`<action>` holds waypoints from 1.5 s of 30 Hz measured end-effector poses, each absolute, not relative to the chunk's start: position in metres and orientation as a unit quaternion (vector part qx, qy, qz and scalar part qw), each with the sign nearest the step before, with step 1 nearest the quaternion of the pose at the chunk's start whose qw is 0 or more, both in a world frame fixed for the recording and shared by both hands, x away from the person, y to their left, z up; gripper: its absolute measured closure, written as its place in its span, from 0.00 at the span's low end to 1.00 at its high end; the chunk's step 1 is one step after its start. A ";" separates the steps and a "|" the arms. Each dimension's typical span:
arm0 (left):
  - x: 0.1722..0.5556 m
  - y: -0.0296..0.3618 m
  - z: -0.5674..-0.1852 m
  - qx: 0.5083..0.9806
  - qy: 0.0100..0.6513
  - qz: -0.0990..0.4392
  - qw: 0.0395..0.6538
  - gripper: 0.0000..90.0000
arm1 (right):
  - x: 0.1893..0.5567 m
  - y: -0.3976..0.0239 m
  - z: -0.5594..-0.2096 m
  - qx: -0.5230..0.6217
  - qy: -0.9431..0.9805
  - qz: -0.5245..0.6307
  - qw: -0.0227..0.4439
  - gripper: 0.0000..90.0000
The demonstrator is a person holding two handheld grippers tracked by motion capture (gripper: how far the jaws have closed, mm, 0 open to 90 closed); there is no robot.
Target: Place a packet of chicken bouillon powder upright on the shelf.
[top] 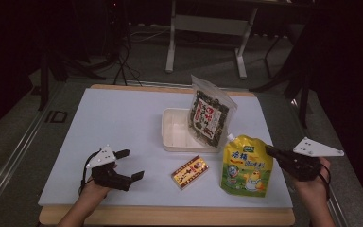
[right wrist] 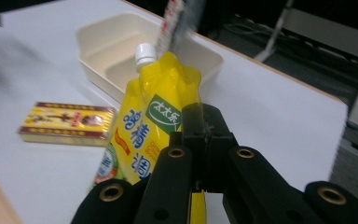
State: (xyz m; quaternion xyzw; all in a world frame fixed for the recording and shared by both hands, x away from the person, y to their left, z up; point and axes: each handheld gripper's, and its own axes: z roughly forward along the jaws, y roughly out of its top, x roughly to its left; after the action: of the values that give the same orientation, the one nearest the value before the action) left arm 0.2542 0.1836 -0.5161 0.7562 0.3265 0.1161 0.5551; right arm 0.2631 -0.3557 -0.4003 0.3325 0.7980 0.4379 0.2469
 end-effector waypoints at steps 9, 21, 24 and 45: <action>0.254 0.184 -0.516 0.757 0.325 0.117 0.555 0.00 | 0.250 -0.339 -0.387 0.302 0.805 0.456 0.228 1.00; 0.253 0.184 -0.515 0.756 0.324 0.116 0.557 0.00 | 0.230 -0.357 -0.388 0.302 0.802 0.480 0.190 1.00; 0.253 0.184 -0.515 0.756 0.323 0.116 0.558 0.00 | 0.226 -0.362 -0.390 0.299 0.799 0.490 0.179 1.00; 0.253 0.183 -0.516 0.756 0.322 0.114 0.558 0.00 | 0.241 -0.359 -0.427 0.315 0.820 0.467 0.103 0.98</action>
State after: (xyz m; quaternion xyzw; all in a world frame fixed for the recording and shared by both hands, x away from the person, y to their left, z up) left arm 0.2531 0.1833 -0.5156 0.7565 0.3219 0.1144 0.5577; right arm 0.2412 -0.3590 -0.4272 0.3149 0.8201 0.4666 0.1030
